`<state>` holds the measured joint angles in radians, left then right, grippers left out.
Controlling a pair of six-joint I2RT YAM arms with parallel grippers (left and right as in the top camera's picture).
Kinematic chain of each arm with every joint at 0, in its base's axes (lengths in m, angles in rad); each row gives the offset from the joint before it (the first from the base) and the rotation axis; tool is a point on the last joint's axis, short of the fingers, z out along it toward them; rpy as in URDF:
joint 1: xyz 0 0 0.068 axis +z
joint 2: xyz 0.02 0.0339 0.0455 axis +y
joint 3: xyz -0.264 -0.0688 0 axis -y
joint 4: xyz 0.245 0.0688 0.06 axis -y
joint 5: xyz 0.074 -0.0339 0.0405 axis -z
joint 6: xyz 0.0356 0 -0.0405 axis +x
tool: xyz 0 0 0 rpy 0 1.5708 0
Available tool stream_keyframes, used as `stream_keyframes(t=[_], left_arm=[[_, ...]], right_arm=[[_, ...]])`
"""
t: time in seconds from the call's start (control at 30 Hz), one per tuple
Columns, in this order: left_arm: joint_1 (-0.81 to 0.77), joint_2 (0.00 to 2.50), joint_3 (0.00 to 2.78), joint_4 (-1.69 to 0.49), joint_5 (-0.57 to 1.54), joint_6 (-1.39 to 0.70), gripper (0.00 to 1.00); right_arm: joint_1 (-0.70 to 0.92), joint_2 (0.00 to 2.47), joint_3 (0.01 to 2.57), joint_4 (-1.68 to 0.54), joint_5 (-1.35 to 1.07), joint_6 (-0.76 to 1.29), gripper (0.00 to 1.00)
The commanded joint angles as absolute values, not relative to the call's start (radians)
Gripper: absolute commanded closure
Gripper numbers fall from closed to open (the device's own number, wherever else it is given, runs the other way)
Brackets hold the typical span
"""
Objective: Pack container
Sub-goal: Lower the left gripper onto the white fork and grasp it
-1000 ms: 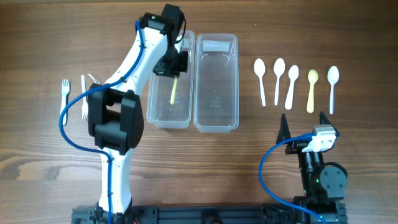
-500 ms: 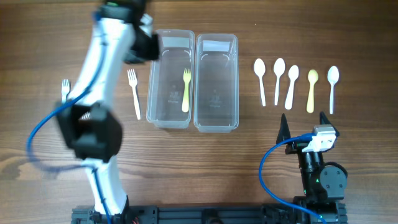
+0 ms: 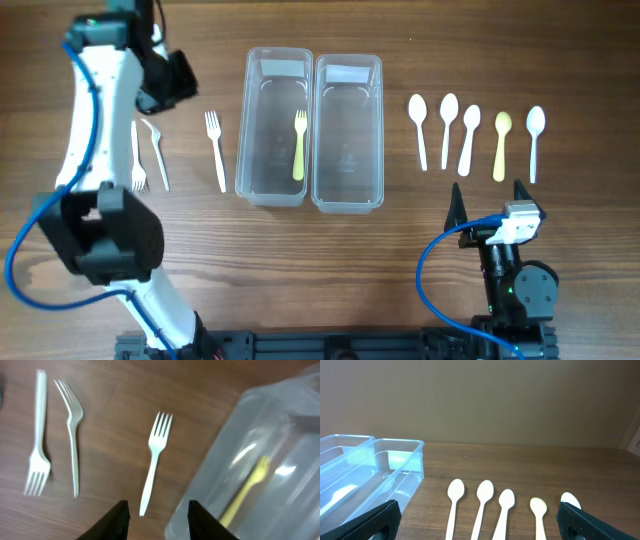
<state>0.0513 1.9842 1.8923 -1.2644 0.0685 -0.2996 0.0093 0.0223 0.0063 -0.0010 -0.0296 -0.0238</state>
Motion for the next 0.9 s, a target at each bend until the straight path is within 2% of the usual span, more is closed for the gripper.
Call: stream_keyframes(t=[0.0, 0.17, 0.27, 0.37, 0.87], left_arm=[[0.046, 1.994, 1.727, -1.130, 0.067, -0.319, 0.62], [0.024, 1.994, 1.548, -1.000, 0.089, -0.273, 0.60], [0.004, 1.994, 1.453, -0.909, 0.114, -0.205, 0.54], [-0.008, 1.997, 1.400, -0.859, 0.114, -0.186, 0.54], [-0.004, 2.148, 1.343, -0.766, 0.084, -0.187, 0.53]], right_arm=[[0.006, 0.018, 0.005, 0.003, -0.046, -0.026, 0.00], [0.006, 0.018, 0.005, 0.003, -0.046, -0.026, 0.00], [0.006, 0.018, 0.005, 0.003, -0.046, -0.026, 0.00], [0.006, 0.018, 0.005, 0.003, -0.046, -0.026, 0.00], [0.006, 0.018, 0.005, 0.003, -0.046, -0.026, 0.00]])
